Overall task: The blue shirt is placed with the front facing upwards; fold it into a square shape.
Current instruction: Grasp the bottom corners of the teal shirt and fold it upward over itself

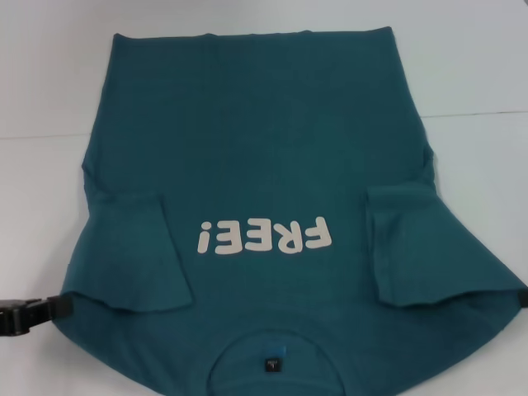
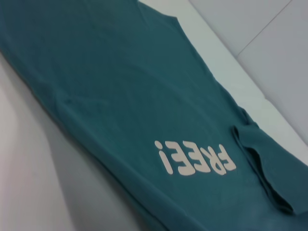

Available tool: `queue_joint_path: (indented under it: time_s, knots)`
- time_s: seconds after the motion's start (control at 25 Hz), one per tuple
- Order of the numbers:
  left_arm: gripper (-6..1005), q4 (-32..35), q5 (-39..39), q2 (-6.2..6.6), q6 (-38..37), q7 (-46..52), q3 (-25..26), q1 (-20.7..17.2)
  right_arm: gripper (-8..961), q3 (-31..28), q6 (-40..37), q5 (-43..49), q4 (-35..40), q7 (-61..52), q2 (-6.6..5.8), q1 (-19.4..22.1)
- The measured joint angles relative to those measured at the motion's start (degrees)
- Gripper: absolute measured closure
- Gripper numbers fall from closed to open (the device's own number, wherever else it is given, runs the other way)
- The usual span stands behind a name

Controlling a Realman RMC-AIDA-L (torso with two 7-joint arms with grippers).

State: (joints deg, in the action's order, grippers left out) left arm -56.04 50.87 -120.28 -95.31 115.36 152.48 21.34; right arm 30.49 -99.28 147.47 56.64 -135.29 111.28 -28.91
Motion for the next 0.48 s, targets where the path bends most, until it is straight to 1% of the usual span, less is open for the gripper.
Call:
queue_joint_path:
  time_s: [0.16, 0.28, 0.36, 0.48]
  knots:
    - [974, -1.5, 0.0, 0.11, -2.5, 0.0, 1.9, -0.6, 954, -1.8, -2.3, -0.4, 0.6, 1.6, 0.05, 2.1]
    - [974, -1.5, 0.0, 0.51, -4.2, 0.3, 3.6, -0.9, 954, -4.1, -3.9, -0.6, 0.8, 3.1, -0.02, 3.9]
    - [974, -1.5, 0.0, 0.55, -4.5, 0.4, 3.8, -0.9, 954, -4.6, -4.3, -0.6, 0.8, 3.4, -0.12, 4.2]
    - [974, -1.6, 0.0, 0.58, -6.9, 0.4, 5.4, -1.2, 954, -6.3, -5.8, -0.7, 0.8, 4.2, -0.24, 4.6]
